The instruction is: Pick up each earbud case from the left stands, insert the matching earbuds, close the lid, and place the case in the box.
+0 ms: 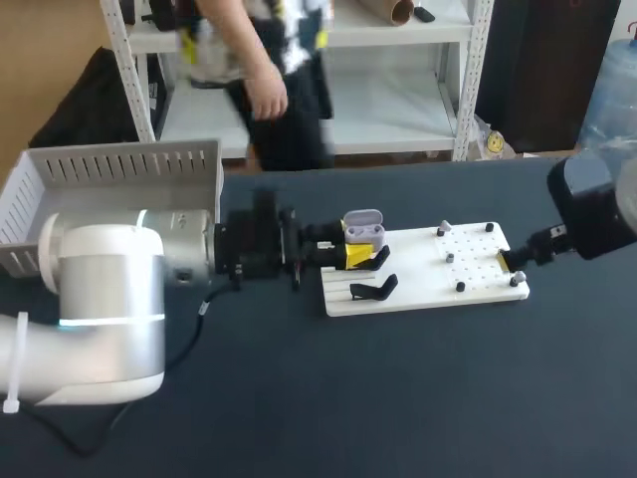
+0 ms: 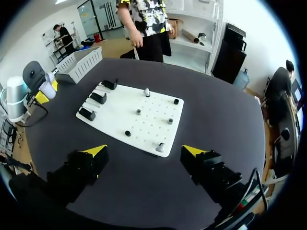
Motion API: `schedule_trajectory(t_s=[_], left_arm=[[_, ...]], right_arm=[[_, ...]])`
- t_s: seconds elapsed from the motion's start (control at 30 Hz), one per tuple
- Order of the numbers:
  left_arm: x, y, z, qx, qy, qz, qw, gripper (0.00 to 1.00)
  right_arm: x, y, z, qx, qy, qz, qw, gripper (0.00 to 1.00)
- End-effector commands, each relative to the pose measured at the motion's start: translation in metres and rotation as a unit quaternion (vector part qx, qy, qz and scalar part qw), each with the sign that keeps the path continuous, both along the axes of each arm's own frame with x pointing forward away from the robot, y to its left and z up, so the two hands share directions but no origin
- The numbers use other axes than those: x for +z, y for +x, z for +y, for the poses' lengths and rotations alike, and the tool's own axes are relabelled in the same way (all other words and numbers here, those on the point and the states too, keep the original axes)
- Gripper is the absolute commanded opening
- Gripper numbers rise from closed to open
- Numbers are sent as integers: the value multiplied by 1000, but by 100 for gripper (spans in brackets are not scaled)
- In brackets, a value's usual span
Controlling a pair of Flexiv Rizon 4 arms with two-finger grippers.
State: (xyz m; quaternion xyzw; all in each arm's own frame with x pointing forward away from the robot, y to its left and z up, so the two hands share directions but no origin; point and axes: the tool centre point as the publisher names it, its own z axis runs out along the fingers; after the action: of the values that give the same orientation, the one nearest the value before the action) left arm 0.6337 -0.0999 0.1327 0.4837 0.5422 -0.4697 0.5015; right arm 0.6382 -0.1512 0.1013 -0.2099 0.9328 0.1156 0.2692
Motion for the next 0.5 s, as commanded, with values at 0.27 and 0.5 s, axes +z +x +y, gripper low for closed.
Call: schedule_trajectory(t_s=[0.27, 0.5], left_arm=[[-1, -3, 0, 16, -5, -3, 1000, 0], [-1, -3, 0, 16, -5, -3, 1000, 0]], right_arm=[[7, -4, 2, -82, -115, -45, 989, 100], [4, -3, 1, -76, -122, -64, 988, 100]])
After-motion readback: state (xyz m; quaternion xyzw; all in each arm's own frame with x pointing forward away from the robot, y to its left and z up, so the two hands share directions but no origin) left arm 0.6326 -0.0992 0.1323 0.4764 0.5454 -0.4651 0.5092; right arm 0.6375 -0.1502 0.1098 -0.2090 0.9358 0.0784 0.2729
